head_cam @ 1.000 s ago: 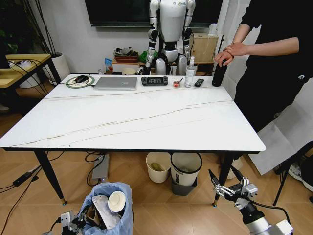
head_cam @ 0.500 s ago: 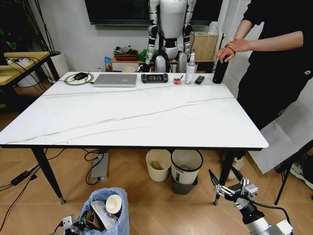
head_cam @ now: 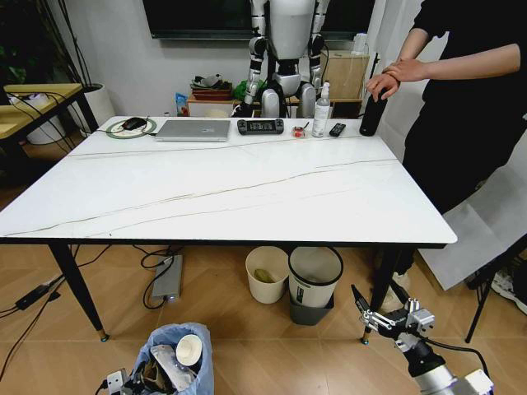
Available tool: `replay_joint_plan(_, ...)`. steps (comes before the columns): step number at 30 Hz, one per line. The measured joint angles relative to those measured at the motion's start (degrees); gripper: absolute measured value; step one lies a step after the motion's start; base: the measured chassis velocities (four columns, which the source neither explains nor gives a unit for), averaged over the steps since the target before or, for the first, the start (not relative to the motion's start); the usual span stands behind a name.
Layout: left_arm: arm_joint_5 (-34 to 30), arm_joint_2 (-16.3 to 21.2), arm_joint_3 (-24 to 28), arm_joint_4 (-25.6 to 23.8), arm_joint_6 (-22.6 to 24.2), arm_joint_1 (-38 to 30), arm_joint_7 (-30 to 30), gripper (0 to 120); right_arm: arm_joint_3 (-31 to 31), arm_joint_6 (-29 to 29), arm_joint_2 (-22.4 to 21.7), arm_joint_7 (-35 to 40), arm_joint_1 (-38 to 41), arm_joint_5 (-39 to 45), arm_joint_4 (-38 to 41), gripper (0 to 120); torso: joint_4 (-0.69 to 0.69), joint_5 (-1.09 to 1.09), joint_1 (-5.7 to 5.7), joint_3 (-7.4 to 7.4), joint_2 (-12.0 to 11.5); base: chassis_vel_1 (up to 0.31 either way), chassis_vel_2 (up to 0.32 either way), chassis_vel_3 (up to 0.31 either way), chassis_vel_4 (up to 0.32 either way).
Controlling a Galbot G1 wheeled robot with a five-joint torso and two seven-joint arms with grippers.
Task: Pick up the trash bin and place the trash from the table into it.
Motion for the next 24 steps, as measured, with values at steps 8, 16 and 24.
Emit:
replay_joint_plan(8,0.4,-0.4,-0.1,2.7,-1.4,-1.7,0.8,0,0.0,0.0,0.0,0.0,0.0,0.0,0.0,100,0.00,0.00,-0.88,-1.15,-2.0,0.000,0.000,0.000,0.000)
replay_joint_plan(16,0.6,-0.4,-0.2,3.9,-1.8,-3.2,0.9,0,0.0,0.0,0.0,0.0,0.0,0.0,0.0,100,0.00,0.00,-1.84,-2.45,-4.3,0.000,0.000,0.000,0.000)
replay_joint_plan(24,1.3,-0.2,-0.2,6.0,-2.7,-4.5,1.0,0,0.0,0.0,0.0,0.0,0.0,0.0,0.0,100,0.00,0.00,-2.68,-3.71,-6.4,0.000,0.000,0.000,0.000)
